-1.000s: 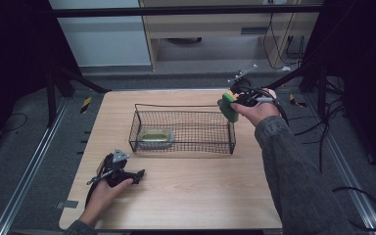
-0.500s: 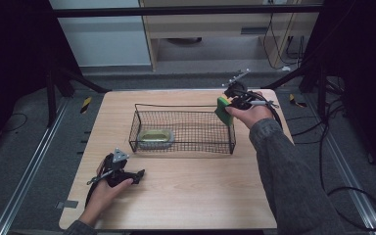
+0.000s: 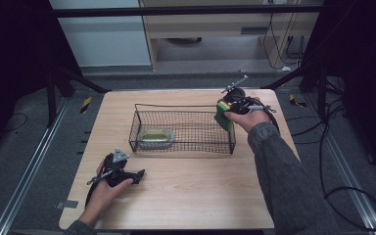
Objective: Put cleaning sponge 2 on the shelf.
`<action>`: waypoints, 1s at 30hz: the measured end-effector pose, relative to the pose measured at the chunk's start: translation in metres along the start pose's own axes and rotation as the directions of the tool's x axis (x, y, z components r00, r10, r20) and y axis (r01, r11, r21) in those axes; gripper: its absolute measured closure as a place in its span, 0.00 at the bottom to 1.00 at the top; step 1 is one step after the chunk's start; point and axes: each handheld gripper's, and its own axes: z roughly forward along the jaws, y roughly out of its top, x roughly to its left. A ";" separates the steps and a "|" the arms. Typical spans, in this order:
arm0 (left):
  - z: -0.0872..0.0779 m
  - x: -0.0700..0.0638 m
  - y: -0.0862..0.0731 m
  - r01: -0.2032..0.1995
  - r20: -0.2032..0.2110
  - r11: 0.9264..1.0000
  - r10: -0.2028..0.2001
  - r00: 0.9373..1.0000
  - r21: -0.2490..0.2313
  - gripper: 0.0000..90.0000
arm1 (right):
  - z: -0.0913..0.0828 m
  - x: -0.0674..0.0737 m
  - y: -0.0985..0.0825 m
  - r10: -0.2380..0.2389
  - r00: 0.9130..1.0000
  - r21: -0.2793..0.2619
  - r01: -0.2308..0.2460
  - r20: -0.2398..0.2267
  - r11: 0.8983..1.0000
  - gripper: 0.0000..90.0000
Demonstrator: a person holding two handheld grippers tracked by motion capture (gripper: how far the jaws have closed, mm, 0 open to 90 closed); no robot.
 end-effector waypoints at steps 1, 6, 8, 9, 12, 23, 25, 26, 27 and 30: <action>0.000 0.000 0.000 0.000 0.000 1.000 0.000 1.000 0.000 0.00 | 0.003 -0.001 -0.002 0.003 1.000 0.002 -0.003 -0.002 1.000 0.71; 0.000 0.000 0.000 0.000 0.000 1.000 0.000 1.000 0.000 0.00 | 0.009 -0.001 -0.006 0.010 1.000 0.014 -0.009 -0.003 1.000 0.71; 0.000 0.000 0.000 0.000 0.000 1.000 0.000 1.000 0.000 0.00 | 0.010 -0.001 -0.007 0.007 1.000 0.017 -0.007 0.001 1.000 0.71; 0.000 0.000 0.000 -0.001 0.000 1.000 0.001 1.000 0.000 0.00 | 0.012 -0.002 -0.009 0.008 1.000 0.021 -0.008 -0.001 1.000 0.71; 0.000 0.000 0.000 -0.001 0.001 1.000 0.001 1.000 0.000 0.00 | 0.016 -0.002 -0.011 0.010 1.000 0.022 -0.010 -0.006 1.000 0.71; 0.000 0.000 0.000 -0.003 0.002 1.000 0.003 1.000 0.000 0.00 | 0.029 0.000 -0.016 0.015 1.000 0.040 -0.014 -0.006 0.999 0.71; 0.000 0.000 0.000 -0.003 0.002 1.000 0.003 1.000 0.000 0.00 | 0.032 0.000 -0.017 0.016 1.000 0.047 -0.016 -0.005 0.999 0.71; 0.000 0.000 0.000 -0.003 0.003 1.000 0.003 1.000 0.000 0.00 | 0.033 -0.001 -0.017 0.015 1.000 0.047 -0.014 -0.003 0.999 0.71; 0.000 0.000 0.000 -0.003 0.002 1.000 0.003 1.000 0.000 0.00 | 0.034 -0.001 -0.018 0.017 1.000 0.048 -0.017 -0.004 0.999 0.71; 0.000 0.000 0.000 -0.003 0.003 1.000 0.003 1.000 0.000 0.00 | 0.036 -0.002 -0.019 0.025 1.000 0.049 -0.025 -0.003 0.998 0.71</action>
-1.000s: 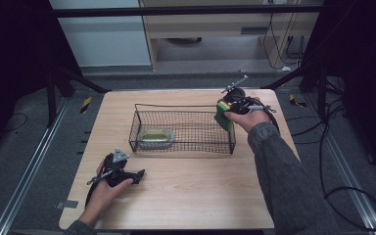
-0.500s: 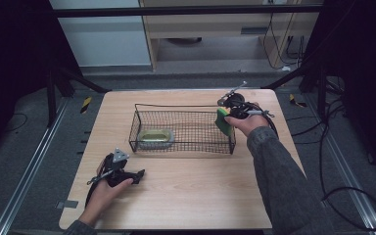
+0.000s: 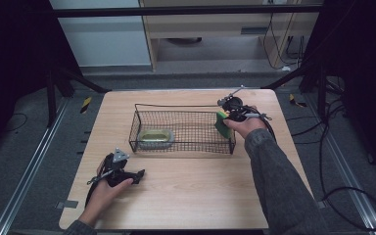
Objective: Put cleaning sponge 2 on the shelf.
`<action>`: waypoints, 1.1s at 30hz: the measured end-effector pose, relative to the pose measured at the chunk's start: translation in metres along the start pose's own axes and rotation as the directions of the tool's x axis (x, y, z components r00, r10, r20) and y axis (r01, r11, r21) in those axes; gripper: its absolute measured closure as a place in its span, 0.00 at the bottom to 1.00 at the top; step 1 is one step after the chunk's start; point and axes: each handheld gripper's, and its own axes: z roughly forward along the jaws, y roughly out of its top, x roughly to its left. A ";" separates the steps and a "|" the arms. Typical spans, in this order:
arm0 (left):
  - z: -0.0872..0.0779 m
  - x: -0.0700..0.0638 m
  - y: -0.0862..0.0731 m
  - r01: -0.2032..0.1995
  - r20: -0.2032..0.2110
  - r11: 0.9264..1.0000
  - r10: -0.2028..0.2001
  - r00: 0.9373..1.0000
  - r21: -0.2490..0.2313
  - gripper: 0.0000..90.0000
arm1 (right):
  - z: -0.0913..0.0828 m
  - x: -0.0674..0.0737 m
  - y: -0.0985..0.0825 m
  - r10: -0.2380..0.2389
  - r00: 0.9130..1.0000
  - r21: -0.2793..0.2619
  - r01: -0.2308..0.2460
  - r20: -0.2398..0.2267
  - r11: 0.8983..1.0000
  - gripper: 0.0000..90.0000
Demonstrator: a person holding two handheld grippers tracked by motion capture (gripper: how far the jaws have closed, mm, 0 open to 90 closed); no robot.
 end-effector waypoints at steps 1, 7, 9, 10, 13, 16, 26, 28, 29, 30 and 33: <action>0.000 0.000 0.000 -0.001 0.000 1.000 0.001 1.000 0.000 0.00 | 0.000 0.000 0.000 0.001 1.000 -0.001 -0.001 0.001 1.000 0.71; 0.000 0.000 0.000 -0.002 0.001 1.000 0.002 1.000 0.000 0.00 | 0.005 0.002 -0.001 -0.003 1.000 0.009 0.003 0.006 1.000 0.71; 0.000 0.000 0.000 -0.002 0.001 1.000 0.002 1.000 0.000 0.00 | 0.007 0.002 -0.002 -0.002 1.000 0.012 0.002 0.006 1.000 0.71; 0.000 0.000 0.000 -0.002 0.001 1.000 0.002 1.000 0.000 0.00 | 0.008 0.002 -0.002 -0.002 1.000 0.016 0.002 0.009 1.000 0.71; 0.000 0.000 0.000 -0.002 0.001 1.000 0.002 1.000 0.000 0.00 | 0.013 0.003 -0.003 -0.002 1.000 0.022 0.002 0.012 1.000 0.71; 0.000 0.000 0.000 -0.002 0.001 1.000 0.002 1.000 0.000 0.00 | 0.016 0.004 -0.003 -0.006 1.000 0.029 0.005 0.015 1.000 0.71; 0.000 0.000 0.000 0.000 0.001 1.000 0.000 1.000 0.000 0.00 | 0.021 0.004 -0.004 0.001 1.000 0.036 -0.001 0.021 0.999 0.71; 0.000 0.000 0.000 0.000 0.000 1.000 0.000 1.000 0.000 0.00 | 0.021 0.005 -0.004 -0.002 1.000 0.034 0.001 0.018 0.999 0.70; 0.000 0.000 0.000 0.000 0.000 1.000 0.000 1.000 0.000 0.00 | 0.021 0.005 -0.004 -0.005 1.000 0.034 0.005 0.019 0.999 0.70; 0.000 0.000 0.000 0.000 0.000 1.000 0.000 1.000 0.000 0.00 | 0.021 0.005 -0.004 -0.001 1.000 0.035 0.000 0.018 0.999 0.70; 0.000 0.000 0.000 -0.001 0.000 1.000 0.001 1.000 0.000 0.00 | 0.022 0.005 -0.004 0.003 1.000 0.035 -0.004 0.020 0.999 0.69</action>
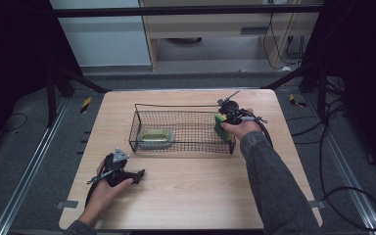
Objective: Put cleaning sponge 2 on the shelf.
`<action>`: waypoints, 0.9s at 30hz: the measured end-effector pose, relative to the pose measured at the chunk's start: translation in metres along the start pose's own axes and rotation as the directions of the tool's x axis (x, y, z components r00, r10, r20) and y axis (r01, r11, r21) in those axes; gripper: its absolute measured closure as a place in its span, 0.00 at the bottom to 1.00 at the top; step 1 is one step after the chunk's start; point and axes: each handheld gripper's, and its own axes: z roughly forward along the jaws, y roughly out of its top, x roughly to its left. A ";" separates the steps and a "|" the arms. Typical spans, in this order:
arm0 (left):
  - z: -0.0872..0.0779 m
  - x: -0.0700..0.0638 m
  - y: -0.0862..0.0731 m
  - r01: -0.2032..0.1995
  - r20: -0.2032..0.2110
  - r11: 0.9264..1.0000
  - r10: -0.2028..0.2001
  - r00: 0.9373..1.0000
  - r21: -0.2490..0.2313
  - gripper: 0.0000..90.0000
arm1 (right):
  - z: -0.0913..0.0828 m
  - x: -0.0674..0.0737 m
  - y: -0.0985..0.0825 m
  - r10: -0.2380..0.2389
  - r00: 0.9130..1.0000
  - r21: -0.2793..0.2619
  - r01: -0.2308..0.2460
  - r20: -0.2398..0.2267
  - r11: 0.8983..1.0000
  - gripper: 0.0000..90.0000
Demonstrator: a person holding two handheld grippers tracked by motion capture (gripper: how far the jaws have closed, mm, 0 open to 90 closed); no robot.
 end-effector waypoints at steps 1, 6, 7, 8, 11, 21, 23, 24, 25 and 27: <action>0.000 0.000 0.000 0.000 0.000 1.000 0.000 1.000 0.000 0.00 | 0.000 0.000 0.000 0.000 1.000 0.000 0.000 0.000 1.000 0.69; 0.000 0.000 0.000 0.000 0.000 1.000 0.000 1.000 0.000 0.00 | 0.002 0.001 0.000 -0.010 1.000 0.006 0.010 0.005 1.000 0.66; 0.000 0.000 0.000 0.000 0.000 1.000 0.000 1.000 0.000 0.00 | 0.002 0.001 0.000 -0.008 1.000 0.007 0.008 0.004 1.000 0.66; 0.000 0.000 0.000 0.000 0.000 1.000 0.000 1.000 0.000 0.00 | 0.002 0.001 0.001 -0.011 1.000 0.007 0.011 0.004 1.000 0.66; 0.000 0.000 0.000 0.001 0.000 1.000 -0.001 1.000 0.000 0.00 | 0.001 0.002 0.001 -0.006 1.000 0.006 0.006 0.004 1.000 0.64; 0.000 0.000 0.000 0.002 0.001 1.000 -0.002 1.000 0.000 0.00 | -0.007 0.006 0.001 -0.018 1.000 -0.006 0.018 0.000 1.000 0.64; 0.000 0.000 0.000 0.002 0.002 1.000 -0.002 1.000 0.000 0.00 | -0.008 0.007 0.002 -0.022 1.000 -0.012 0.022 0.001 1.000 0.63; 0.000 0.000 0.000 0.002 0.002 1.000 -0.002 1.000 0.000 0.00 | -0.010 0.008 0.003 -0.026 1.000 -0.017 0.026 -0.001 1.000 0.62; 0.000 0.000 0.000 0.002 0.002 1.000 -0.002 1.000 0.000 0.00 | -0.010 0.008 0.003 -0.026 1.000 -0.017 0.026 -0.001 1.000 0.62; 0.000 0.000 0.000 0.002 0.002 1.000 -0.002 1.000 0.000 0.00 | -0.012 0.012 0.004 -0.036 0.999 -0.021 0.036 -0.004 0.999 0.64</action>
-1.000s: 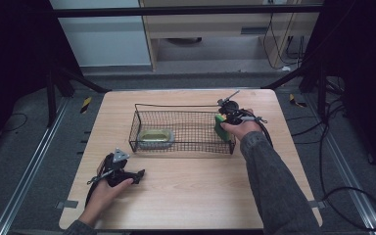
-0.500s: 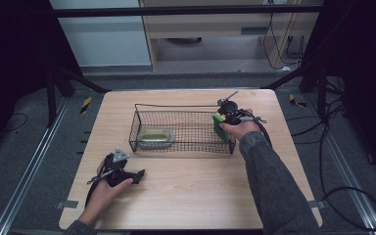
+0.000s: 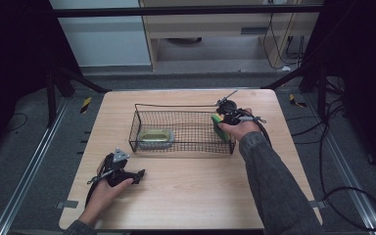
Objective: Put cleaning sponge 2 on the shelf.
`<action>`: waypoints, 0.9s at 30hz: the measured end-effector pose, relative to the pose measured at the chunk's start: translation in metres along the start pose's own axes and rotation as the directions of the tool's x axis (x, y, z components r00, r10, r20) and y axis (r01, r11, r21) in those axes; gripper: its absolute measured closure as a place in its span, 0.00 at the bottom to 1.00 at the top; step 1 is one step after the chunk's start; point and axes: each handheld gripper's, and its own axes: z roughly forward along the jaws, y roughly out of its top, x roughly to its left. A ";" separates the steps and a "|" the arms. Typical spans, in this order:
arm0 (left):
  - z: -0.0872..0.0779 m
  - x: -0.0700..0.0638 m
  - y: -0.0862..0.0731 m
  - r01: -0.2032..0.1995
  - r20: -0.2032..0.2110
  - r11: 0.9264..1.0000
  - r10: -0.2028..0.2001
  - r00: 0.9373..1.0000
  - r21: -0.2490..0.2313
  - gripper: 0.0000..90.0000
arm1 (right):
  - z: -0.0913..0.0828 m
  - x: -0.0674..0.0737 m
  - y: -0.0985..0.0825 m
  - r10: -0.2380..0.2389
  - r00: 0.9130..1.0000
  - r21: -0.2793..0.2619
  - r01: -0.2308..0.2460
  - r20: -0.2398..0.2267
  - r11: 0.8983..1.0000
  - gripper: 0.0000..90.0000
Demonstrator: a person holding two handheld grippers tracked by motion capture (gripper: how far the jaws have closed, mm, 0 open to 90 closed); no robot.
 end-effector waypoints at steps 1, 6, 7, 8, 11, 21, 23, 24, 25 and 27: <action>0.000 0.000 0.000 0.000 0.000 1.000 0.000 1.000 0.000 0.00 | -0.001 0.002 0.001 0.000 1.000 0.001 0.000 -0.004 1.000 0.64; 0.000 0.000 0.000 -0.002 -0.001 1.000 0.002 1.000 0.000 0.00 | -0.001 0.007 0.005 -0.016 1.000 -0.003 0.016 -0.016 1.000 0.65; 0.000 0.000 0.000 -0.004 -0.001 1.000 0.004 1.000 0.000 0.00 | -0.001 0.010 0.007 -0.020 1.000 0.000 0.020 -0.019 1.000 0.66; 0.000 0.000 0.000 -0.004 -0.001 1.000 0.004 1.000 0.000 0.00 | -0.001 0.010 0.007 -0.020 1.000 0.000 0.020 -0.019 1.000 0.66; 0.000 0.000 0.000 -0.005 -0.001 1.000 0.005 1.000 0.000 0.00 | 0.001 0.014 0.010 -0.022 0.999 0.003 0.022 -0.032 1.000 0.65; 0.000 0.000 0.000 -0.003 0.000 1.000 0.003 1.000 0.000 0.00 | 0.008 0.027 0.021 -0.027 0.998 0.007 0.027 -0.056 1.000 0.61; 0.000 0.000 0.000 -0.004 0.000 1.000 0.004 1.000 0.000 0.00 | 0.009 0.029 0.022 -0.027 0.998 0.007 0.028 -0.061 1.000 0.60; 0.000 0.000 0.000 -0.004 0.000 1.000 0.004 1.000 0.000 0.00 | 0.010 0.030 0.023 -0.024 0.998 0.006 0.025 -0.062 1.000 0.60; 0.000 0.000 0.000 -0.004 0.000 1.000 0.004 1.000 0.000 0.00 | 0.011 0.030 0.023 -0.023 0.998 0.005 0.023 -0.065 1.000 0.60; 0.000 0.000 0.000 -0.004 0.000 1.000 0.004 1.000 0.000 0.00 | 0.011 0.031 0.023 -0.026 0.997 0.005 0.026 -0.070 1.000 0.59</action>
